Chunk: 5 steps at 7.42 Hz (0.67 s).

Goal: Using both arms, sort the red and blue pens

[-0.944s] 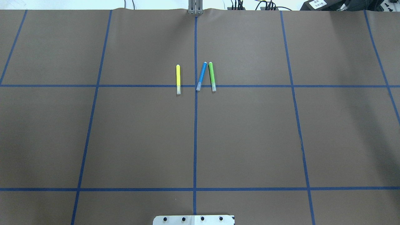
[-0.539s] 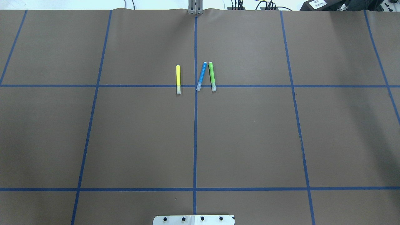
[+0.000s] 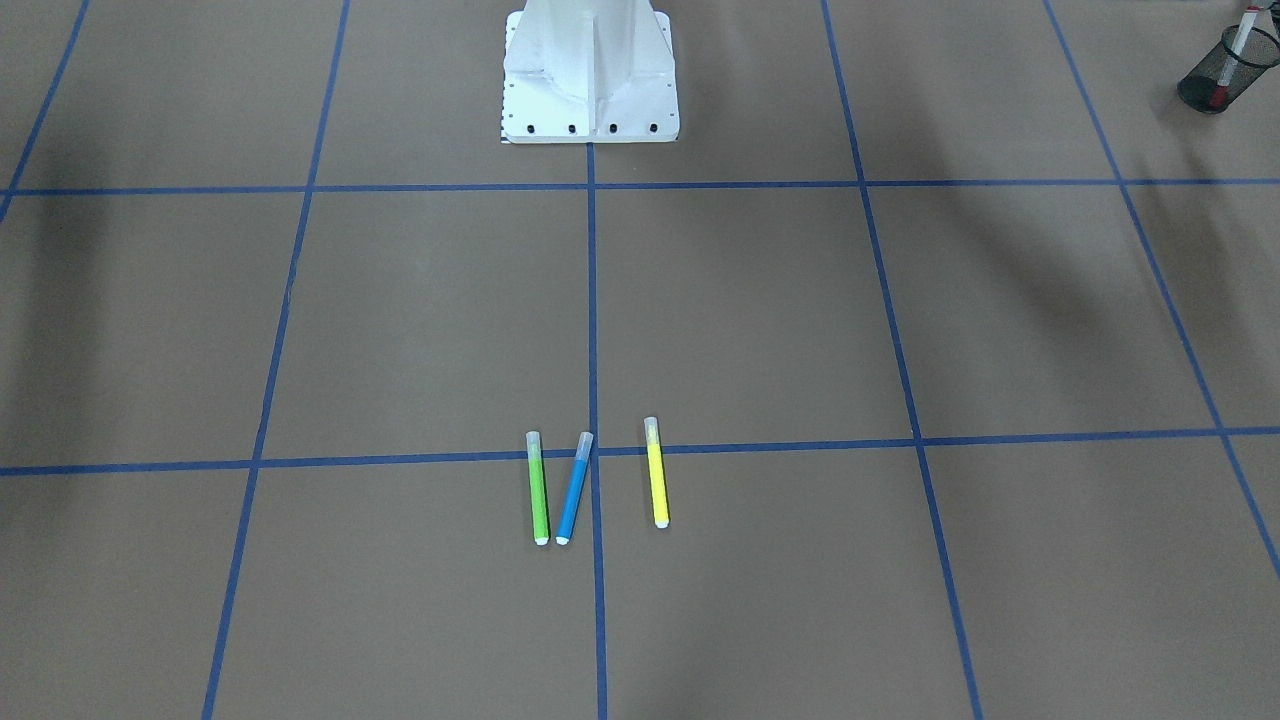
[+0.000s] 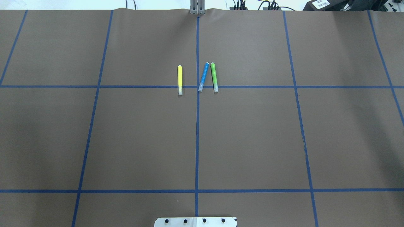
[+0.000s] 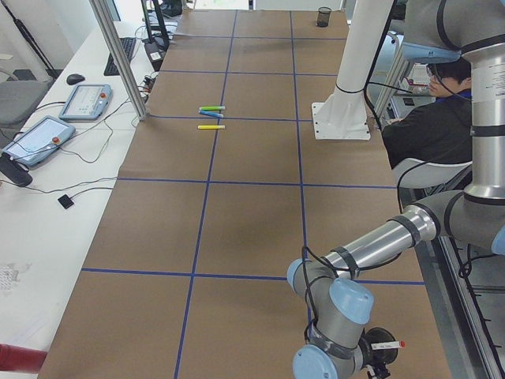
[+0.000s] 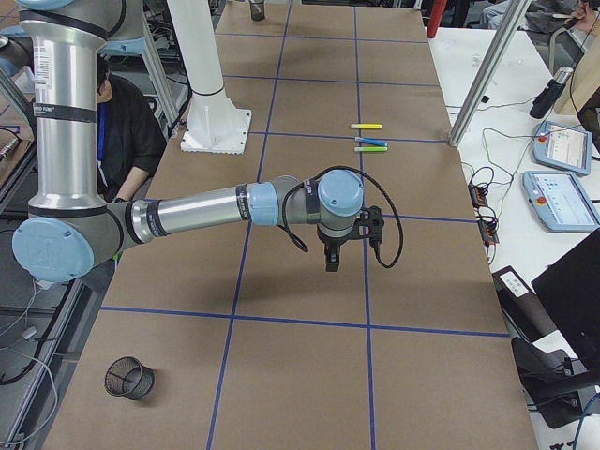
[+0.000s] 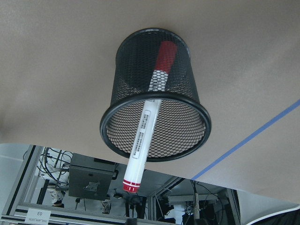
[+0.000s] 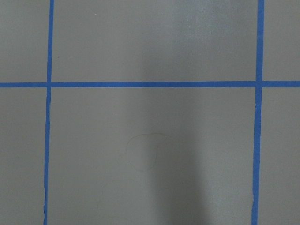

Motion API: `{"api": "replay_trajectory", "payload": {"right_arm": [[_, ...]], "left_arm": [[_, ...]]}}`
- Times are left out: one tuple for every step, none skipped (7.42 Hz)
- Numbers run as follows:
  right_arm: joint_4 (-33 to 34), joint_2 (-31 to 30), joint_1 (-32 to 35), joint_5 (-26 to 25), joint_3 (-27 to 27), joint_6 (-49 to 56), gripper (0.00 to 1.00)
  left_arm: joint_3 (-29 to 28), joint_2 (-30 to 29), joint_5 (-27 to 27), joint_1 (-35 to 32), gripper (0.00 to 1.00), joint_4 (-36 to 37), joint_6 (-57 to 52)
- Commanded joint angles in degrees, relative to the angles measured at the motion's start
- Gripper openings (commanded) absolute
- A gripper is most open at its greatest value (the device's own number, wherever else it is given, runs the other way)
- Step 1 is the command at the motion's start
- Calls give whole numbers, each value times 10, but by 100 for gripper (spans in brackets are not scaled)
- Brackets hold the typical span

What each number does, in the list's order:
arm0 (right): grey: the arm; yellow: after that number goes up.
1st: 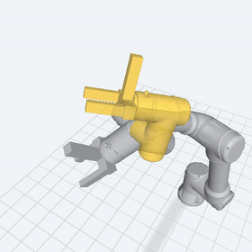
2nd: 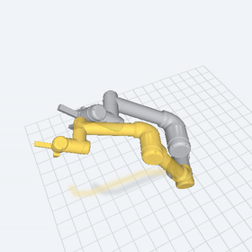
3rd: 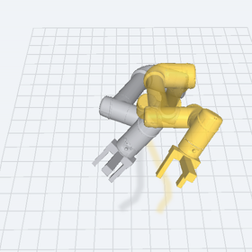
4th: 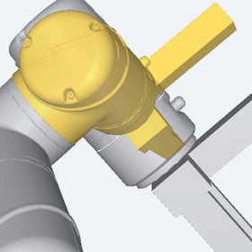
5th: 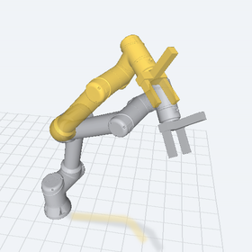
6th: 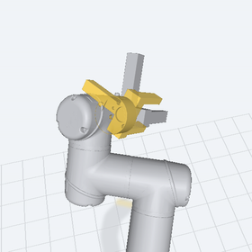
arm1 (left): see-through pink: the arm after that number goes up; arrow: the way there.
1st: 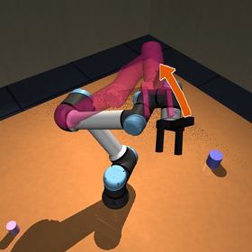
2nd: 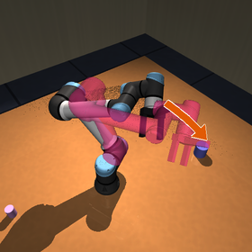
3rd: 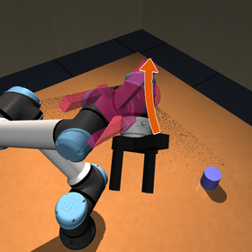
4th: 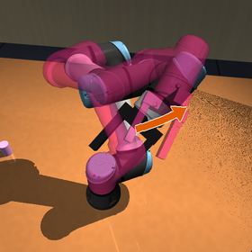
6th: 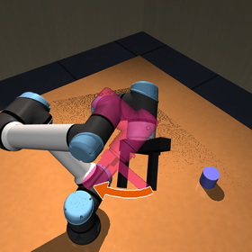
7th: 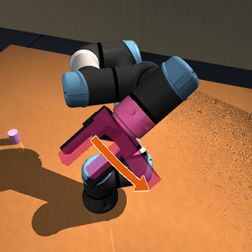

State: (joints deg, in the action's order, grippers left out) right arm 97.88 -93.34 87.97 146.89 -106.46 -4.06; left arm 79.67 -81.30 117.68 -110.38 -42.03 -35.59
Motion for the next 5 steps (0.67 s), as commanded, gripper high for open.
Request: {"api": "replay_trajectory", "payload": {"right_arm": [[1,1,0,0,-2,-1,100],[1,4,0,-3,-2,-10,100],[0,10,-10,-8,-2,-40,100],[-1,27,-33,-10,-3,-80,100],[0,58,-62,-12,-2,-134,100]], "left_arm": [[7,-88,17,1,100,1,1],[21,-109,36,3,100,0,1],[58,-119,47,4,100,-1,2],[87,-130,65,17,100,-9,3],[108,-149,78,28,100,-12,3]]}}
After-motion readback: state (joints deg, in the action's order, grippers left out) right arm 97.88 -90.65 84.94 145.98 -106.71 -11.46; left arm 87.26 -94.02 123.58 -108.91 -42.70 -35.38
